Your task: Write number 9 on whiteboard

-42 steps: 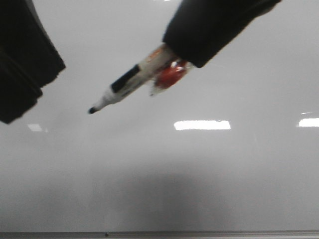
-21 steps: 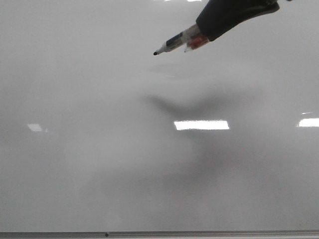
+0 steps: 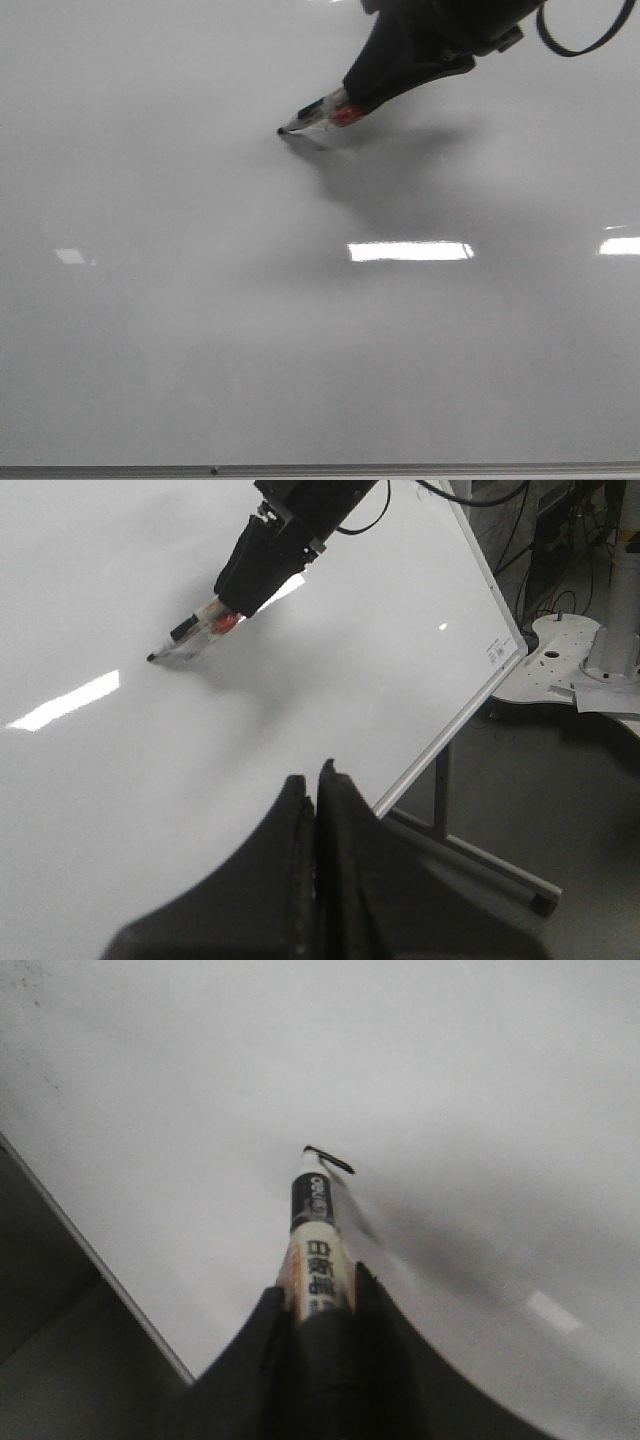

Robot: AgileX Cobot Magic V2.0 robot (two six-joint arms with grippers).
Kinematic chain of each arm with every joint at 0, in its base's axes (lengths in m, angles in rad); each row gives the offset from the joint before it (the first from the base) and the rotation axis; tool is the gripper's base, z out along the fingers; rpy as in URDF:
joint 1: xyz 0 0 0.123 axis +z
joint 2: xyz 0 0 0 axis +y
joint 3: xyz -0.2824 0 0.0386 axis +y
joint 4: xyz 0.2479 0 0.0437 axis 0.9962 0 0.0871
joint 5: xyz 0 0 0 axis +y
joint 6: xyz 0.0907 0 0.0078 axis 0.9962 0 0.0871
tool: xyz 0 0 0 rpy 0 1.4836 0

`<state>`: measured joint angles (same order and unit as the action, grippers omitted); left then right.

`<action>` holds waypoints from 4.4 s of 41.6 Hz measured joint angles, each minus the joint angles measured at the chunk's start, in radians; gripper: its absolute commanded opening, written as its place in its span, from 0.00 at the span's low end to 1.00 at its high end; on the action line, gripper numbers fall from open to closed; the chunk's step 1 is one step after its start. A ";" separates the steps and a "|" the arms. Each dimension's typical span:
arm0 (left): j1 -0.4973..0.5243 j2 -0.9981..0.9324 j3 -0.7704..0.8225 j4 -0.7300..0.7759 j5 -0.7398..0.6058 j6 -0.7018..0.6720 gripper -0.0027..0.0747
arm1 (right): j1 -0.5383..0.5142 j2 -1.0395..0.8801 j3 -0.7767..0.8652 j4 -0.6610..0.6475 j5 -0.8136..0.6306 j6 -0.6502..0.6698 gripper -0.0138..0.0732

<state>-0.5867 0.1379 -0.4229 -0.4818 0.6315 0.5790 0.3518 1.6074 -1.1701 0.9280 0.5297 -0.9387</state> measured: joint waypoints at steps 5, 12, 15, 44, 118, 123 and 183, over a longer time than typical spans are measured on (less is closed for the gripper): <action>0.000 -0.002 0.000 -0.002 0.000 0.000 0.01 | 0.038 0.058 -0.018 0.002 0.025 -0.001 0.09; 0.000 -0.002 0.000 -0.002 0.000 -0.002 0.01 | 0.038 0.076 0.022 -0.018 0.046 -0.001 0.09; 0.000 -0.002 0.000 -0.003 -0.001 -0.002 0.01 | 0.017 0.051 0.049 -0.025 0.046 -0.001 0.09; 0.000 -0.002 0.000 -0.003 -0.006 -0.002 0.01 | 0.015 0.064 0.159 -0.037 0.029 -0.001 0.09; -0.024 0.887 -0.453 0.003 0.286 0.429 0.05 | 0.438 -0.268 0.056 -0.227 0.218 -0.370 0.48; -0.024 0.887 -0.453 0.001 0.290 0.425 0.02 | 0.438 -0.268 0.056 -0.215 0.198 -0.357 0.79; 0.452 1.198 -0.108 -0.056 -0.794 -0.086 0.01 | -0.078 -1.201 0.811 -0.177 -0.122 0.023 0.08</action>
<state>-0.1351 1.3363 -0.5311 -0.5380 -0.1630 0.4934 0.2734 0.4068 -0.3586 0.7506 0.4075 -0.9156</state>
